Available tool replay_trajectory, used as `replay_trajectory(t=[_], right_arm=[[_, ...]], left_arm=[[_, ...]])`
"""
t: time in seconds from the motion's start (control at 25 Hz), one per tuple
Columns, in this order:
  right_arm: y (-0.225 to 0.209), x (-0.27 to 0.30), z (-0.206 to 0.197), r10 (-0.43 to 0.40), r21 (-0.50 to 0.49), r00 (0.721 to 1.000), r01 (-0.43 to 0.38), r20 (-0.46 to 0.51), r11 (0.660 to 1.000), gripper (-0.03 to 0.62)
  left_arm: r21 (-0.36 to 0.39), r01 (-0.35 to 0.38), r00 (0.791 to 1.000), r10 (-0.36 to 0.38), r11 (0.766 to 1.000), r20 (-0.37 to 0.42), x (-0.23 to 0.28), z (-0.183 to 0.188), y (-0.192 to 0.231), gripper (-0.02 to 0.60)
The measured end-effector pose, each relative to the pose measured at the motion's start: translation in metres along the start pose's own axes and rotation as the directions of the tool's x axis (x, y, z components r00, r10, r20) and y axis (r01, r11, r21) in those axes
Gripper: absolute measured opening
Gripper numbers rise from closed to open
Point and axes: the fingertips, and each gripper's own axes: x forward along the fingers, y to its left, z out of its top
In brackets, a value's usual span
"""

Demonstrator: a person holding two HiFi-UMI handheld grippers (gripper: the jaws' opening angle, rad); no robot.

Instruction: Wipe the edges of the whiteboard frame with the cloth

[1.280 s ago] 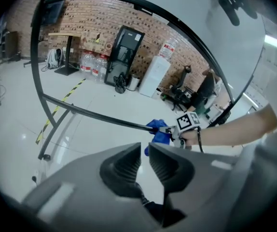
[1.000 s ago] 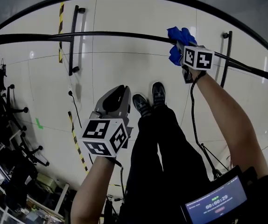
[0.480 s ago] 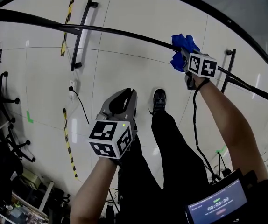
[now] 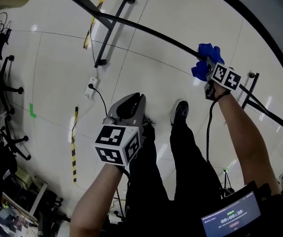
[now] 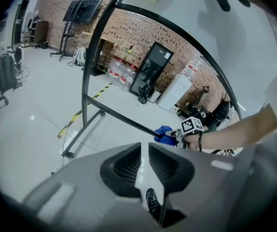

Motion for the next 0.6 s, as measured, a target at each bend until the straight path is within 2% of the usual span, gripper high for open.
replay_trajectory(t=[0.2, 0.32, 0.44, 0.6], right_arm=[[0.029, 0.013, 0.007, -0.018, -0.014, 1.0, 0.018, -0.022, 1.0, 0.08], [0.052, 0.025, 0.01, -0.028, -0.026, 0.999, 0.027, -0.029, 0.999, 0.08], [0.088, 0.038, 0.014, 0.006, -0.034, 1.0, -0.007, -0.028, 0.999, 0.08], [0.132, 0.057, 0.022, 0.054, -0.043, 0.998, -0.055, -0.015, 0.998, 0.08]], left_arm=[[-0.032, -0.029, 0.999, 0.031, 0.999, 0.042, -0.022, 0.022, 0.048, 0.048], [-0.018, -0.049, 0.998, 0.05, 0.999, 0.045, -0.038, 0.026, 0.074, 0.048], [-0.011, -0.085, 0.996, 0.085, 0.996, 0.033, -0.052, 0.025, 0.098, 0.048], [-0.047, -0.148, 0.988, 0.15, 0.988, 0.038, -0.063, 0.028, 0.121, 0.048]])
